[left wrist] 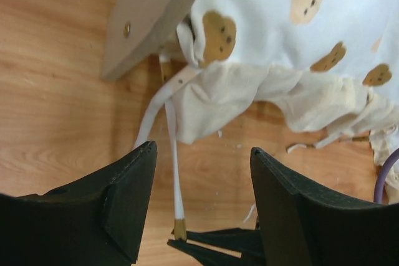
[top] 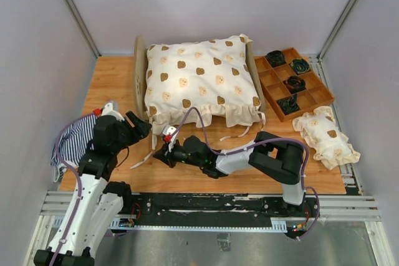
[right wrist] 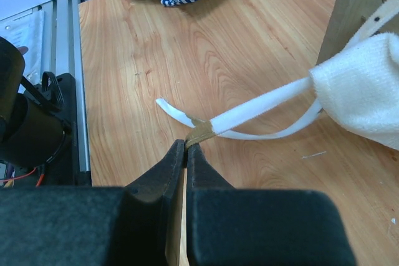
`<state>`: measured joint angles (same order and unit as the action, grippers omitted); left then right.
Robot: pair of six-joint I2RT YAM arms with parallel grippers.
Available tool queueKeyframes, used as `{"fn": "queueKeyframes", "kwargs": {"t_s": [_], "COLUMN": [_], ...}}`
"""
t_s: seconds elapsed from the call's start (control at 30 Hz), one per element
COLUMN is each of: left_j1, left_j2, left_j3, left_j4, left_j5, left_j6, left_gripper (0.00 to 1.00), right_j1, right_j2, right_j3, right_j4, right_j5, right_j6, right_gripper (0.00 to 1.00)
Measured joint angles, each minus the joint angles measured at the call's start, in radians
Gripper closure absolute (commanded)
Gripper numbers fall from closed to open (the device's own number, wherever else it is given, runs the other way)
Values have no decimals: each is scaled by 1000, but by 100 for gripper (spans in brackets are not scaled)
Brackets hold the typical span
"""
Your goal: Set up the pet bed
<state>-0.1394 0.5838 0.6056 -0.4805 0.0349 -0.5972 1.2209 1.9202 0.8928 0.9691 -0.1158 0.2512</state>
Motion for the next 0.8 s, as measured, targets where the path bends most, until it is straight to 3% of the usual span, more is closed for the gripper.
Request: {"fn": "queueKeyframes", "kwargs": {"t_s": [0.23,0.67,0.73,0.8], "left_j1": [0,0,0,0], "left_j2": [-11,31,39,46], "left_j3": [-69,-116,-146,-184], "left_j4": [-32,13,32,57], "left_j5": [103,76,80,98], "left_j6": [-66,-150,-171,-196], "left_gripper": [34,41,45,56], "right_j1": [0,0,0,0], "right_j2": [0,-6,-6,-6], "right_j3": [17,29,29,30], "right_j4": [-10,6,6,6], "right_j5": [-19,-2,5,11], "right_j6": [-18,-26,-32,-40], "right_gripper": [100,100,100,100]}}
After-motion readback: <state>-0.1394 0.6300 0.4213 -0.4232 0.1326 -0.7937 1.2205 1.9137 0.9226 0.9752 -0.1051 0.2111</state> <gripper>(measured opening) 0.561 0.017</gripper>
